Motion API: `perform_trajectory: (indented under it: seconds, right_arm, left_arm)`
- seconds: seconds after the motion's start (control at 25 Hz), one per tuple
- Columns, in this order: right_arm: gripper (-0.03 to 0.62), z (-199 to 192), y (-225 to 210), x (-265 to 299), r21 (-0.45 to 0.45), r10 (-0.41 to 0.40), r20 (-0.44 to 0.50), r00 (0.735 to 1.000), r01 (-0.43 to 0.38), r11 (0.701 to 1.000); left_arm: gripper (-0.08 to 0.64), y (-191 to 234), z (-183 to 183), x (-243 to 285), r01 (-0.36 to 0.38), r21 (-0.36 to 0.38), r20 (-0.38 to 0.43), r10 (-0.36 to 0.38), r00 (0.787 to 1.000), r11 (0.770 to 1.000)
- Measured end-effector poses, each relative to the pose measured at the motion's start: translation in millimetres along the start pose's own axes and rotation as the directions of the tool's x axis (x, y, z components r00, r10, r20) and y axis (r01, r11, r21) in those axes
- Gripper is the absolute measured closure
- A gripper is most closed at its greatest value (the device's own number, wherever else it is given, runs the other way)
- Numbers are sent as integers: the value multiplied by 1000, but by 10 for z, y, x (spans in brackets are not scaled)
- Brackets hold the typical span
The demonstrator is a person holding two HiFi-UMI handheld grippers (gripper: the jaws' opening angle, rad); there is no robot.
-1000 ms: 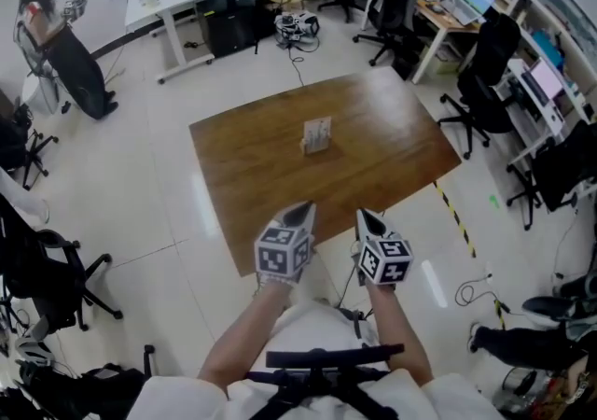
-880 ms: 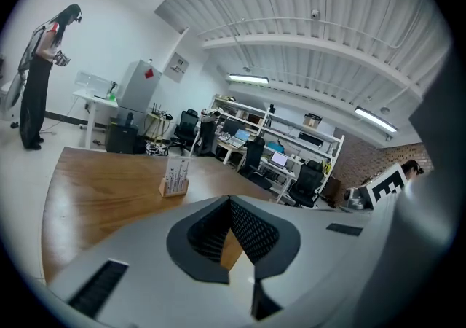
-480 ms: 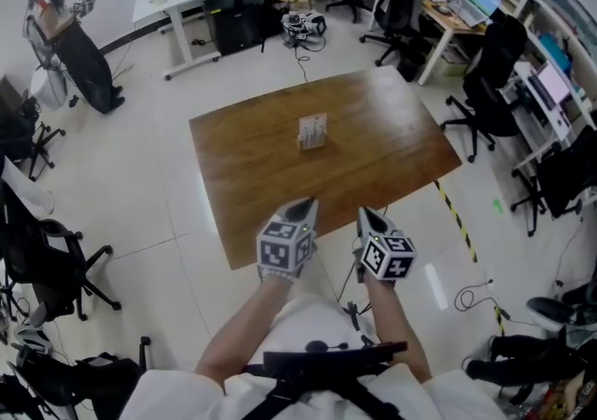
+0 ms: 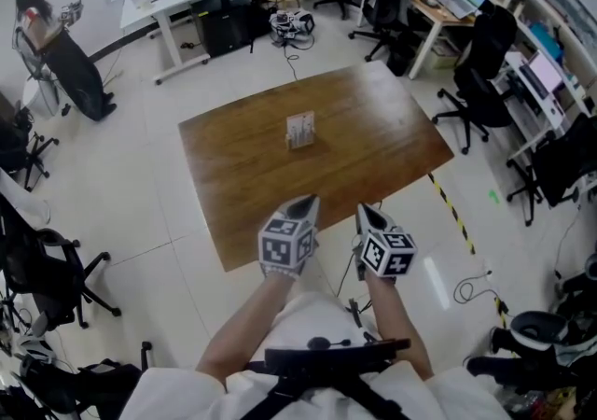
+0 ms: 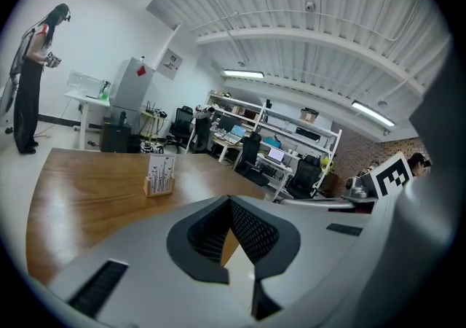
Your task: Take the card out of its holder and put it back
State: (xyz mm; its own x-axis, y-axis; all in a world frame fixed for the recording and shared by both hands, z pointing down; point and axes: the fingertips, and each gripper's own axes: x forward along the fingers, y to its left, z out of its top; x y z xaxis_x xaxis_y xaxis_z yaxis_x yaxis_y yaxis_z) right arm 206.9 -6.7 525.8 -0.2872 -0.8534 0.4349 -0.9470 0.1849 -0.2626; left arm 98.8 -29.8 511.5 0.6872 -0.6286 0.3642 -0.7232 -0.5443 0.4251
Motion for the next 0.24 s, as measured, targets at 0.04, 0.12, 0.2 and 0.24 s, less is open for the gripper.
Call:
perform_trajectory:
  seconds: [0.04, 0.12, 0.2, 0.24]
  right_arm:
    - [598, 3, -11, -11, -2, -2, 0, 1000, 2, 1000]
    - [598, 13, -26, -30, -9, -6, 2, 1000, 6, 1000]
    - [598, 14, -41, -43, -14, -9, 3, 1000, 9, 1000]
    - [598, 13, -48, -48, -16, -10, 4, 1000, 10, 1000]
  left_arm:
    - [569, -12, 0, 9, 1, 1, -1, -1, 1000, 1000]
    - [569, -35, 1, 26, 5, 2, -1, -5, 1000, 1000]
    - [569, -53, -7, 39, 9, 2, 0, -9, 1000, 1000]
    - [569, -61, -12, 43, 10, 2, 1, -10, 1000, 1000]
